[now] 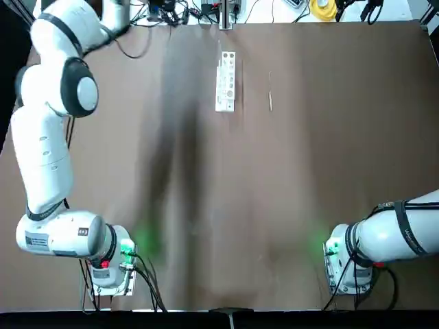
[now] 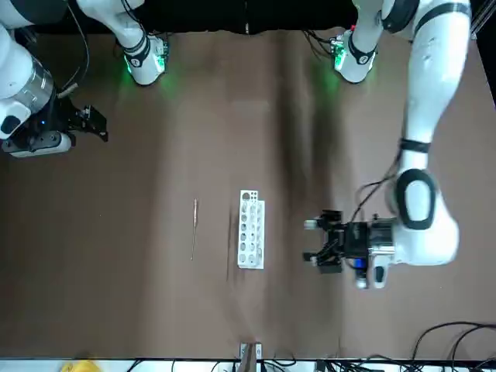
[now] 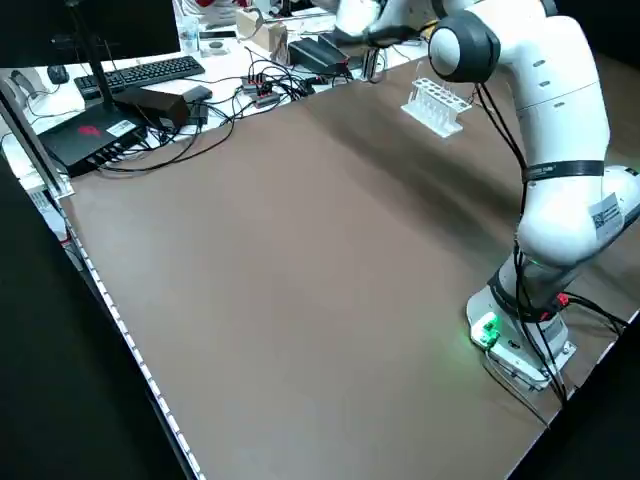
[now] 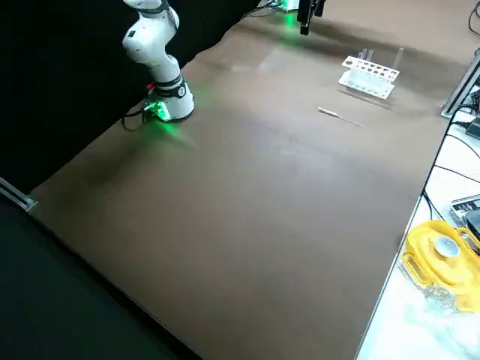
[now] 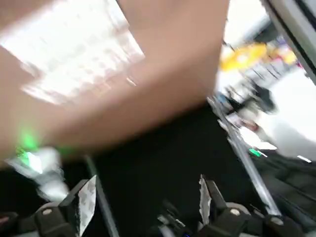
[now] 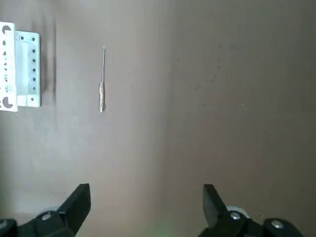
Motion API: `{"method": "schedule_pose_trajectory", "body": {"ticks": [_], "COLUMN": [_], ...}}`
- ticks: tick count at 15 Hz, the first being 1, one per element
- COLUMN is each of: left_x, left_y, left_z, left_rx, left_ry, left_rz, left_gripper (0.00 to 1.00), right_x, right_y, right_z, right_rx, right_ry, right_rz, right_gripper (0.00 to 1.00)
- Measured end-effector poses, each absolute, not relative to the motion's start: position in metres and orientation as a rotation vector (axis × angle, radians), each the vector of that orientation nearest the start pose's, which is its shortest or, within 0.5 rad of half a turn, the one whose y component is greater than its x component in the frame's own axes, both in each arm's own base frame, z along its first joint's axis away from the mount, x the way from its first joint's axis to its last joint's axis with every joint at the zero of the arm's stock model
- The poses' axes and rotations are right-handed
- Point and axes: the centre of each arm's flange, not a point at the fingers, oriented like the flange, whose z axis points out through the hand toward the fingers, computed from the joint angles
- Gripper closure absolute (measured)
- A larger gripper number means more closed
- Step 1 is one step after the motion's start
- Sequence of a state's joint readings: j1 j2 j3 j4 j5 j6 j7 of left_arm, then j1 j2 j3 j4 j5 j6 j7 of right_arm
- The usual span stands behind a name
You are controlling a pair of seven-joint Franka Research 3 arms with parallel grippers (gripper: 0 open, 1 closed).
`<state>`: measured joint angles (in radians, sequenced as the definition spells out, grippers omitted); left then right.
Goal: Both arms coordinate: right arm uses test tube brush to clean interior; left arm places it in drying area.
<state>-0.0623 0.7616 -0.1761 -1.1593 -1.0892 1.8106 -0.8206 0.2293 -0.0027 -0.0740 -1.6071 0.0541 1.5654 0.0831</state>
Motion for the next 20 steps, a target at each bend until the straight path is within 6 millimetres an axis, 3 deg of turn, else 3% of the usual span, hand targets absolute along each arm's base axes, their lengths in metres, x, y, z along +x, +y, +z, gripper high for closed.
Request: {"method": "schedule_pose_trajectory", "body": {"ticks": [5,9,11,12,16,20], "left_x": [0.707,0.683,0.669,0.654,0.624,0.608], "left_y": [-0.129,-0.077,-0.053,-0.031,-0.009,-0.015], "left_z": [0.440,0.486,0.502,0.512,0.539,0.580], "left_rx": [2.433,2.795,2.912,3.016,3.070,3.163], "left_ry": [0.804,0.370,0.259,0.189,0.183,0.143], "left_rz": [-0.528,-0.356,-0.301,-0.218,-0.066,0.045], "left_gripper": [0.01,0.01,0.01,0.01,0.01,0.01], "right_x": [0.544,0.544,0.544,0.544,0.544,0.544], "right_y": [0.091,0.091,0.091,0.091,0.091,0.092], "right_z": [0.609,0.609,0.609,0.609,0.609,0.609], "right_rx": [-3.090,-3.090,-3.089,-3.089,-3.089,-3.089], "right_ry": [-0.110,-0.110,-0.110,-0.111,-0.111,-0.112], "right_rz": [0.070,0.069,0.069,0.069,0.070,0.070], "right_gripper": [0.00,0.00,0.00,0.00,0.00,0.00]}}
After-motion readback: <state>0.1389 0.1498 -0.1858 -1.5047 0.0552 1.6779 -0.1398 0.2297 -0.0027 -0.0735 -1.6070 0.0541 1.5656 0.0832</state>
